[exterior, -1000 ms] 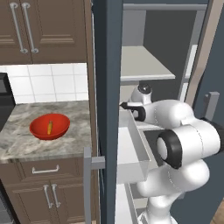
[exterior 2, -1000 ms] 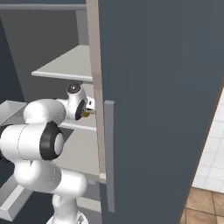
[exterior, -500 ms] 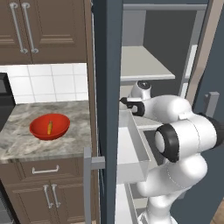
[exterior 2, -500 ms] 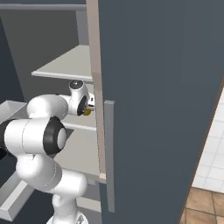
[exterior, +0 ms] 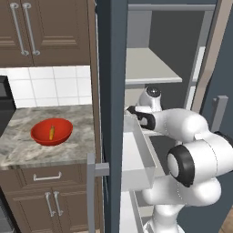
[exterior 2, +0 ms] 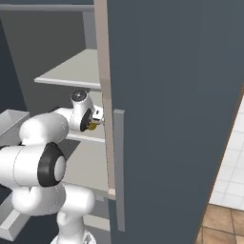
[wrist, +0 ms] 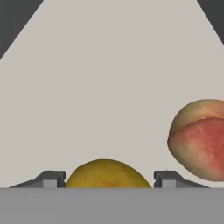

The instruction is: Take the lemon, peach, and carrot from the freezer and place them in the bowl on the counter.

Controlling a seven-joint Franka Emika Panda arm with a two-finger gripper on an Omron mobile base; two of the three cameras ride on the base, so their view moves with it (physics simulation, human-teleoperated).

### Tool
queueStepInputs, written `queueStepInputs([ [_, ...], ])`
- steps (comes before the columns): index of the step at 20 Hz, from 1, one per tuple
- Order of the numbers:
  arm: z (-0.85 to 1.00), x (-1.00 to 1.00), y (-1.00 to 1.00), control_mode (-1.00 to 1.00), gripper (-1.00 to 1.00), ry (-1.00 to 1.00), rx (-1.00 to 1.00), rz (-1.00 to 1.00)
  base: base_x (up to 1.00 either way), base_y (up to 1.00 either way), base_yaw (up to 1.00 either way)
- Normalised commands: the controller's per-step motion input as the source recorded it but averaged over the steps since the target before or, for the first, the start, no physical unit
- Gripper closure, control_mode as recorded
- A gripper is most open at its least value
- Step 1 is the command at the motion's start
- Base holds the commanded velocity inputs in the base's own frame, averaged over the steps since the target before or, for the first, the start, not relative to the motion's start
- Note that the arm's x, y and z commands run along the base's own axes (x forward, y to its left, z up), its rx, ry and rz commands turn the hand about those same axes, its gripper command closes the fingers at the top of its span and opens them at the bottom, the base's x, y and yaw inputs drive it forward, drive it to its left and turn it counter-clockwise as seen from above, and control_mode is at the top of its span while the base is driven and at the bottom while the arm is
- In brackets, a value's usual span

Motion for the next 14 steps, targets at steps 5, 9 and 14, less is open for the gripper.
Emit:
queueStepInputs([
  [5,-0.02,-0.75,0.00,-1.00,1.00,-0.16,0.00,0.00,0.00,0.00,0.00],
  [9,0.30,-0.46,-0.01,-1.00,1.00,-0.10,0.00,0.00,0.00,0.00,0.00],
  [14,0.50,-0.41,-0.01,-1.00,1.00,-0.01,-0.01,0.00,0.00,0.00,0.00],
])
